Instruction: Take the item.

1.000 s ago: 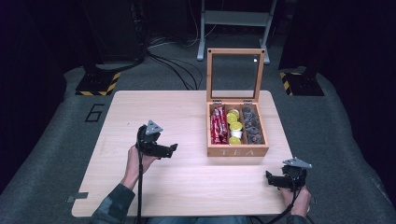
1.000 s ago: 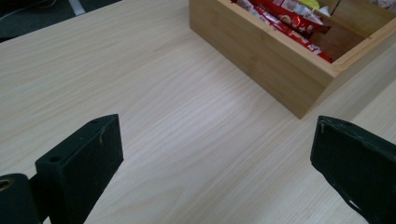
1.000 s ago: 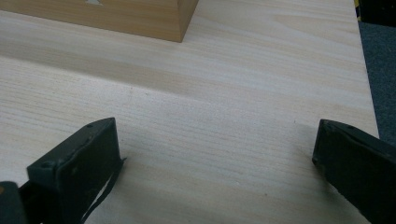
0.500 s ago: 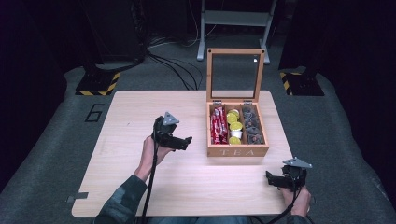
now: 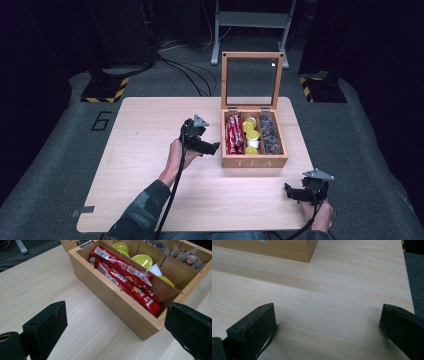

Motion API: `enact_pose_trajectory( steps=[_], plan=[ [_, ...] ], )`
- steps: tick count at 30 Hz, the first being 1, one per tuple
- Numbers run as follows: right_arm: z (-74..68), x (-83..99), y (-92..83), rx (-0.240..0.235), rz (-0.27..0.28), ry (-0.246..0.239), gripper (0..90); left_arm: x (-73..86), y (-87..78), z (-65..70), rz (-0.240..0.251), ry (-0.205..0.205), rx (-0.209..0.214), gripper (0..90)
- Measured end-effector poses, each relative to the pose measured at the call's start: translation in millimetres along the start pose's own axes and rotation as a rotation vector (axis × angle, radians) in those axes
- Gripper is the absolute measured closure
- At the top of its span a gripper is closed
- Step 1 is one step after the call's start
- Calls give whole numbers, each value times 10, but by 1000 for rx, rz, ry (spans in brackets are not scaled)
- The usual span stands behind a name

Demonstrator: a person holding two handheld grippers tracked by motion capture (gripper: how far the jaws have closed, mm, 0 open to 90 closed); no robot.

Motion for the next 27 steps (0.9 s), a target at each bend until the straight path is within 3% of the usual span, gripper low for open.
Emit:
enact_pose_trajectory(
  steps=[15,19,22,27],
  plan=[
    [2,1,-2,1,-1,-5,1,-326,279,202,-7,11,39,63],
    [3,1,-2,2,-1,-8,2,-378,366,248,-16,19,34,75],
    [2,1,-3,2,0,-9,2,-401,438,271,-29,57,4,102],
    [2,1,-4,2,1,-13,2,-440,579,306,-47,16,22,145]
  ],
)
Point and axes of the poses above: each handheld gripper's, and its own axes: y roughly forward along the jaws, x roughly out of its underside, z roughly to its right, the point moved 10 cm from there along y, roughly forward along the jaws, and after that the axes turned 2 degrees about y, right-handed, at the moved point
